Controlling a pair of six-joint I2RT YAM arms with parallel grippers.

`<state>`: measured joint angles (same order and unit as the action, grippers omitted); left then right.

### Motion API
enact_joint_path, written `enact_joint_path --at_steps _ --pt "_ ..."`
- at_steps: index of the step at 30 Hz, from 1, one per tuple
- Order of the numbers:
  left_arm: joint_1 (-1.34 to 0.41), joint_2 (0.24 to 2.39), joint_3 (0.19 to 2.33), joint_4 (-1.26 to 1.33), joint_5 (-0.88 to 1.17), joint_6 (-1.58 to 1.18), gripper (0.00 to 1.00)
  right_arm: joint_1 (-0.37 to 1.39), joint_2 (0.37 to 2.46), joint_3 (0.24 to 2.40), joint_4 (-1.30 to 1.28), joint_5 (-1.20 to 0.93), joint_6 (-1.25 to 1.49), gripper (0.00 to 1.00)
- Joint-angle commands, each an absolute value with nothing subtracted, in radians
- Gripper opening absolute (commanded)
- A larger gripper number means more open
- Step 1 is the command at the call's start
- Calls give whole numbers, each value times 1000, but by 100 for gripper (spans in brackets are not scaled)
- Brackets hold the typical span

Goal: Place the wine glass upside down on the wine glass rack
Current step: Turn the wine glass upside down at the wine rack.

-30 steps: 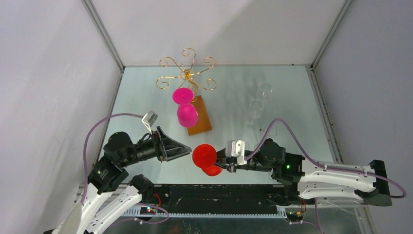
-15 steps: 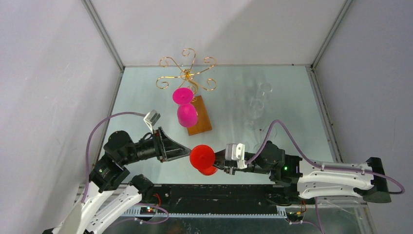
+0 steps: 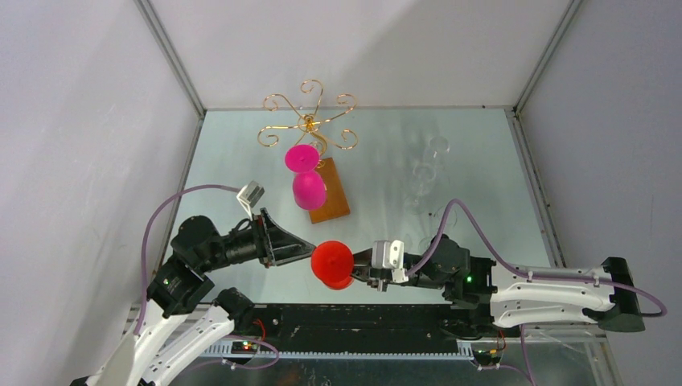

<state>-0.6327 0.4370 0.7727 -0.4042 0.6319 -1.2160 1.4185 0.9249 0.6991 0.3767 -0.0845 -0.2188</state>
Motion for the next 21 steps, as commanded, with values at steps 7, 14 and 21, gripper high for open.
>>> enact_joint_path --at_steps 7,14,21 --pt "-637 430 821 -342 630 -1236 71 1449 916 703 349 -94 -247 0" --pt "-636 429 825 -345 640 -1229 71 1460 923 703 350 -78 -259 0" --pt "-637 422 825 -373 650 -1219 65 1461 936 699 389 -44 -253 0"
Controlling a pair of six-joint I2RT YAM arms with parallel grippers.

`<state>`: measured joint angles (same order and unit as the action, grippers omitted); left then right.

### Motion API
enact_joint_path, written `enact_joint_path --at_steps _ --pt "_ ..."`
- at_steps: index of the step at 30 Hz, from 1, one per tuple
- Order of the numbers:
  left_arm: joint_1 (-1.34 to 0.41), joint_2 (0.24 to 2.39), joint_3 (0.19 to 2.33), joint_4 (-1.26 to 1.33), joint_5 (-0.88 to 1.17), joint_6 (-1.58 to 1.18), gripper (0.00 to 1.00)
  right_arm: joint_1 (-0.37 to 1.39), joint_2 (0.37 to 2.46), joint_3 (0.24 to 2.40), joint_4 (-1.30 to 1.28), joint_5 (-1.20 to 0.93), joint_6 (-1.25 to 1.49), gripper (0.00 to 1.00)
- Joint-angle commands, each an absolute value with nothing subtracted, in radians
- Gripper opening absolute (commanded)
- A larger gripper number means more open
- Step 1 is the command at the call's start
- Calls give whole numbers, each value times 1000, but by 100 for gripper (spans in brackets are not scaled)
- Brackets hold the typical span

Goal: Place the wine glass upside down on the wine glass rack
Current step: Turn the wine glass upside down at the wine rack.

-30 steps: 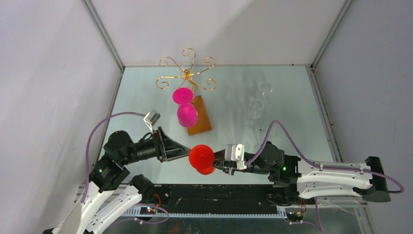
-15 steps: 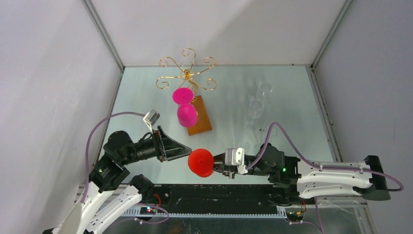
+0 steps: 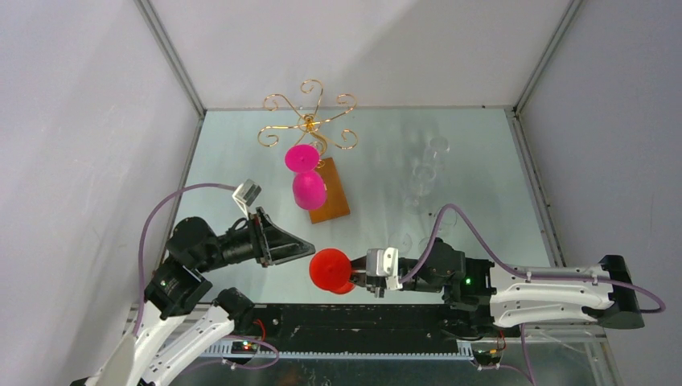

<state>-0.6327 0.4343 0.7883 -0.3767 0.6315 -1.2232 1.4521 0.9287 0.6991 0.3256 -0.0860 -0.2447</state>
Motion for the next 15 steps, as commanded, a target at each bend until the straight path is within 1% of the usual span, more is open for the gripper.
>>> enact_joint_path --at_steps 1,2,13,15 --pt "-637 423 822 -375 655 -1218 64 1461 942 699 399 -35 -255 0" --pt "-637 423 820 -374 658 -1217 63 1461 945 699 409 -27 -255 0" --pt "-638 396 777 -362 658 -1230 55 1462 975 699 470 96 -261 0" --pt "-638 396 773 -356 660 -1233 52 1462 979 699 476 108 -262 0"
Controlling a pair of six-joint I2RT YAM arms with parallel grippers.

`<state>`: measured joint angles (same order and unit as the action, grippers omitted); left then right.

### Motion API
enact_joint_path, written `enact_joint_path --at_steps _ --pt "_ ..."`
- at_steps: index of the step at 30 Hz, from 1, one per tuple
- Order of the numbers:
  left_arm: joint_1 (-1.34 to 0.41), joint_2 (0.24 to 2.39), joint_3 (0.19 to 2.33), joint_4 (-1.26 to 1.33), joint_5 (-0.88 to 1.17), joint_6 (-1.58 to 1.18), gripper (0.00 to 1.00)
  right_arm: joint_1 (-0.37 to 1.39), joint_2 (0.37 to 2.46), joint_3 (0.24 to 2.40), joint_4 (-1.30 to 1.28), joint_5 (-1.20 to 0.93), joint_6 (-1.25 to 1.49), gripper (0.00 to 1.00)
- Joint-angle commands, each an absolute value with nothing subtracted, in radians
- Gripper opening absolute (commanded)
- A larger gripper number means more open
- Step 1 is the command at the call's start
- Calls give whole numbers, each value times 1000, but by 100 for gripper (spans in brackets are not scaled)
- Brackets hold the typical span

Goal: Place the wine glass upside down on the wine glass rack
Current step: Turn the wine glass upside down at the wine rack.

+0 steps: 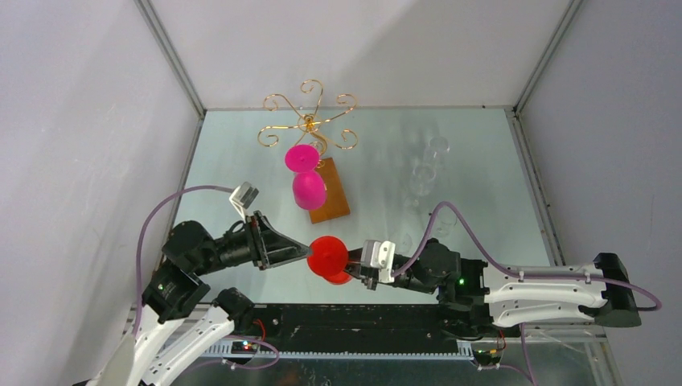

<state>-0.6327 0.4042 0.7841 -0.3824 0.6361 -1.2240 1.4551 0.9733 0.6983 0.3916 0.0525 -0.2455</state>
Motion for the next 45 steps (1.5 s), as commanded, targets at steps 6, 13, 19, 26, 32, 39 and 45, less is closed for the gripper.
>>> enact_joint_path --at_steps 6,13,19,26,32,39,45 --pt "-638 390 765 -354 669 -1236 47 1462 990 699 488 107 -258 0" --pt "-637 398 764 -331 670 -1244 41 1462 1011 700 510 111 -251 0" --pt "-637 397 762 -326 669 -1244 32 1462 1018 699 521 118 -247 0" --pt "-638 383 742 -327 652 -1247 3 1461 1022 699 524 131 -242 0" --pt "-637 389 743 -327 648 -1242 0 1461 1025 699 515 127 -243 24" --pt "-637 397 744 -335 632 -1229 0 1462 1017 699 472 96 -239 55" --pt "-637 407 746 -332 626 -1220 0 1466 998 699 431 83 -229 79"
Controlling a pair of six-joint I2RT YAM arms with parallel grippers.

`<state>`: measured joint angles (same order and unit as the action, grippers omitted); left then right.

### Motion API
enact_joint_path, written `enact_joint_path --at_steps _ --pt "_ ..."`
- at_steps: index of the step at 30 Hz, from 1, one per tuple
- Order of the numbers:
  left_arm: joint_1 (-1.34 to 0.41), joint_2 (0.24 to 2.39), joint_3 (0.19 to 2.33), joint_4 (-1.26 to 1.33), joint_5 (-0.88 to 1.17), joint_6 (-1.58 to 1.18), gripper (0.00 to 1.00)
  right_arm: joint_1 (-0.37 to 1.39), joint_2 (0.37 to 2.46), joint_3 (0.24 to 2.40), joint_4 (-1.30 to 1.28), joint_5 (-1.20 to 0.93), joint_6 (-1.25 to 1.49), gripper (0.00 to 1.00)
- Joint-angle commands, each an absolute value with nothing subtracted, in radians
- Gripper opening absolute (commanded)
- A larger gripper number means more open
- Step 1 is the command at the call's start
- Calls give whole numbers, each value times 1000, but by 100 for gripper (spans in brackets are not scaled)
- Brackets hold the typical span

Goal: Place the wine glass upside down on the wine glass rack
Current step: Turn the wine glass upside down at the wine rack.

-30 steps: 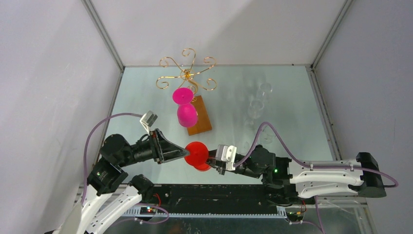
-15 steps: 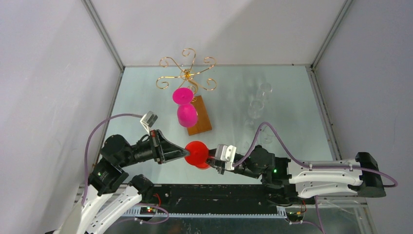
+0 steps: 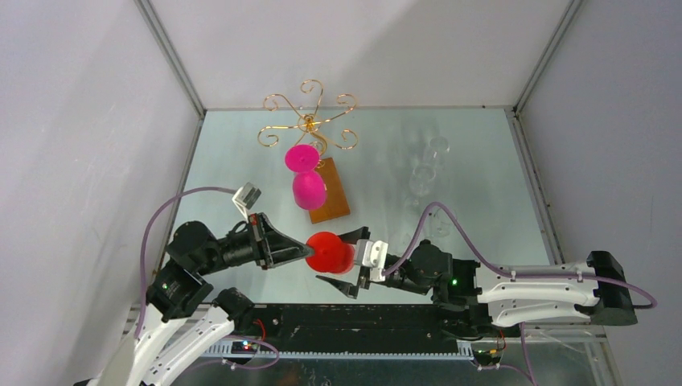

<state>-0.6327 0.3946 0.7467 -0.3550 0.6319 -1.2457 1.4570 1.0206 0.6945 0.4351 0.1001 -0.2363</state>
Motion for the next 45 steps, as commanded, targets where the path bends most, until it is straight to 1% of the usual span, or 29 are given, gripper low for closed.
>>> enact_joint_path --at_steps 1,4,8,10,12,17,25,29,32,35,37,39,45 --pt "-638 408 747 -332 624 -1218 0 1466 994 699 422 80 -230 81" --pt "-637 406 745 -333 617 -1215 0 1470 984 699 405 76 -230 84" --pt "-637 413 744 -338 612 -1204 0 1478 971 699 373 80 -232 93" --pt "-636 421 743 -342 611 -1197 0 1479 968 699 359 84 -230 95" --pt "-636 431 747 -358 600 -1177 0 1481 961 699 340 89 -221 99" --pt "-635 435 759 -435 538 -1142 0 1484 931 699 287 119 -173 99" --pt "-599 458 719 -444 562 -1109 0 1485 887 698 200 166 -113 100" --pt "-503 454 686 -451 639 -1088 0 1485 868 699 165 199 -79 100" --pt "-380 444 666 -465 742 -1063 0 1484 861 698 146 207 -68 100" --pt "-286 432 657 -517 829 -1016 0 1485 855 698 130 213 -65 100" --pt "-227 423 658 -560 853 -976 0 1485 855 698 122 216 -60 100" --pt "-172 410 661 -615 846 -936 0 1485 851 698 115 223 -52 100" --pt "-118 374 652 -676 786 -917 0 1485 832 699 90 241 -48 99"
